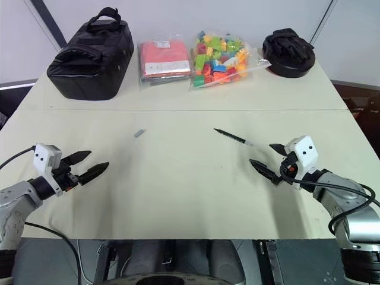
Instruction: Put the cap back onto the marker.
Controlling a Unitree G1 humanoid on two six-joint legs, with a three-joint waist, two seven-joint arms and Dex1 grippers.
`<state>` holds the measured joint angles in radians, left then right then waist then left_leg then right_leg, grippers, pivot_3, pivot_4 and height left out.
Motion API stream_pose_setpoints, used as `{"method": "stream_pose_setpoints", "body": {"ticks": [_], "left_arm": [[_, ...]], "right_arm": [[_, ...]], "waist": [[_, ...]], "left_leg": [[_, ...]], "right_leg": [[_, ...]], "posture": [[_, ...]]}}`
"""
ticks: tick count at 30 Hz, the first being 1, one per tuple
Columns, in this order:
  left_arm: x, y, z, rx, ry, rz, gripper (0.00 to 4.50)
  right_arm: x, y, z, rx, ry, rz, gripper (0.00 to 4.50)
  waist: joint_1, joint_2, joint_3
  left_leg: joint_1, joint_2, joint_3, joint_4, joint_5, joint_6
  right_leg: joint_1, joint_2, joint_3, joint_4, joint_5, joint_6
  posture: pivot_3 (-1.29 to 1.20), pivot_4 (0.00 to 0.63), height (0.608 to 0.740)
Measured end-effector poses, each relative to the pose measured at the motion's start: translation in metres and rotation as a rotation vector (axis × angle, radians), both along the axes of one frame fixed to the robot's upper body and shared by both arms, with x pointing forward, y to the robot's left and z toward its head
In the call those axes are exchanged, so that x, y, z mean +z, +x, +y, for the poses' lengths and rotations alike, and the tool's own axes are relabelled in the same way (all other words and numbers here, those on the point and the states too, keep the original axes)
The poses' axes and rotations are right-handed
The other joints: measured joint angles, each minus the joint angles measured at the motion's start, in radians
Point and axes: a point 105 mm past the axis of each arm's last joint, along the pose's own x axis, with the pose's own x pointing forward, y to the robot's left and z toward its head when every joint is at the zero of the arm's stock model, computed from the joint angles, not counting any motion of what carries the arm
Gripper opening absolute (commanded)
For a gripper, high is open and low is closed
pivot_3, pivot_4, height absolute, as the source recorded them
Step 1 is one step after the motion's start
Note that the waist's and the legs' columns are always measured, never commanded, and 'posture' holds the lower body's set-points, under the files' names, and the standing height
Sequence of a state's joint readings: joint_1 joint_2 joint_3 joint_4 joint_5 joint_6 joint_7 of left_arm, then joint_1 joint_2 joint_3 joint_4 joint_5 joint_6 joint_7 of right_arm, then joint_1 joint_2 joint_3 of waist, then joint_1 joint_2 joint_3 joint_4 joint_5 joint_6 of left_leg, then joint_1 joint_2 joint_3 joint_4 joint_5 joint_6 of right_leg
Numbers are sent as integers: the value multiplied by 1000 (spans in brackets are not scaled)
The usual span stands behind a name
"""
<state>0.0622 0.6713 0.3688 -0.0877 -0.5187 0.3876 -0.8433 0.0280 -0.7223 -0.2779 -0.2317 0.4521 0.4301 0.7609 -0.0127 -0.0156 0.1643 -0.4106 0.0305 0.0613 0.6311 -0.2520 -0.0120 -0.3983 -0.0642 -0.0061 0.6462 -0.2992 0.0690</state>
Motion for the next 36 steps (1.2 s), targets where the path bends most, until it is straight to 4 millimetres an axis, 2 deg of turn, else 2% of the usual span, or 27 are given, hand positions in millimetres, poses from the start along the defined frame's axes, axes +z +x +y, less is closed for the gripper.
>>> {"method": "stream_pose_setpoints", "body": {"ticks": [10,26,36], "left_arm": [[3,6,-9,-6,-27,-13,4441],[8,15,-10,-7,-39,-34,4441],[11,21,-8,-14,-53,-40,4441]], "right_arm": [[-5,2,7,0,-10,-11,4500],[-8,13,9,-21,-79,-65,4500],[-9,21,1,-56,-89,-88,4500]], "waist": [[0,0,0],[1,0,0],[0,0,0]], "left_leg": [[0,0,0,0,0,0],[0,0,0,3,0,0],[1,0,1,6,0,1]], "right_leg": [[0,0,0,1,0,0],[2,2,-1,2,2,4],[2,4,-1,4,3,5]], "posture": [[0,150,740],[0,150,740],[0,150,740]]}}
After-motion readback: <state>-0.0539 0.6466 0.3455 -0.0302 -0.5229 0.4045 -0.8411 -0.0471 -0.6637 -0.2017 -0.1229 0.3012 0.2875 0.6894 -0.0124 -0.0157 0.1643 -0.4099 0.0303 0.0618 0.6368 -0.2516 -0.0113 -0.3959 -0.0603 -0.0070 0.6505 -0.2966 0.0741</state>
